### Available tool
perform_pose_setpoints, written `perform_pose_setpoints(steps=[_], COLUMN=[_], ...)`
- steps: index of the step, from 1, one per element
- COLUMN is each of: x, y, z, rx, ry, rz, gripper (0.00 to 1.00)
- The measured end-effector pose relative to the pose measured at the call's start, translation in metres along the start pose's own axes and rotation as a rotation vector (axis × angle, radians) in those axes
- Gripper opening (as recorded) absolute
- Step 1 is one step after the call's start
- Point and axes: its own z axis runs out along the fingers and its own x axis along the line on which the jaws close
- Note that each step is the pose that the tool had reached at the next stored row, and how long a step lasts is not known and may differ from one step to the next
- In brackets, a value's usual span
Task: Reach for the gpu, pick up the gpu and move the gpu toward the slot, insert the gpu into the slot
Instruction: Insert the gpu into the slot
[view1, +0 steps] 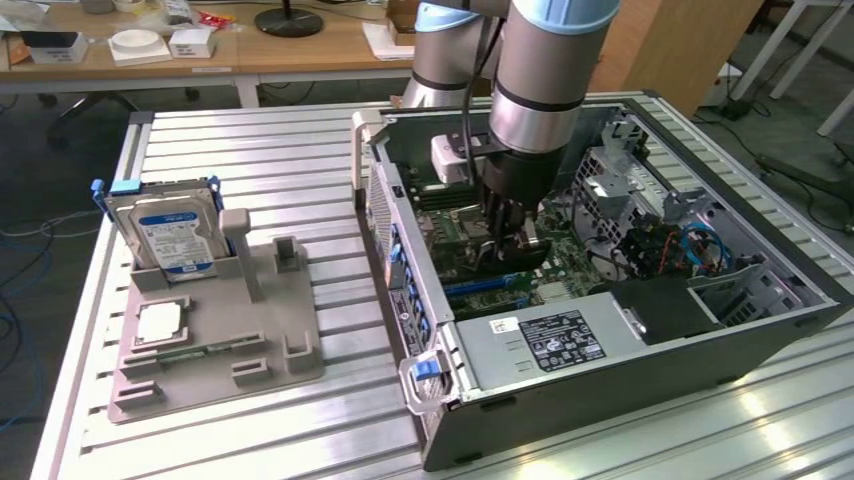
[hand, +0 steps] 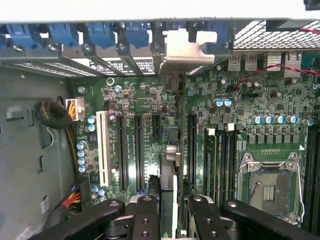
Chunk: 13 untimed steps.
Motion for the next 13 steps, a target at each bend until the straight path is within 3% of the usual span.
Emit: perform_pose_setpoints(steps=[3,13], x=[-0.0009,-0.0009], y=[0.0003,0.0071], z=[0.0002,0.0052], rx=[0.0215,0.0258], ry=[-0.0006,-0.0007], rz=[0.000,0.000], gripper=[0.26,0.26])
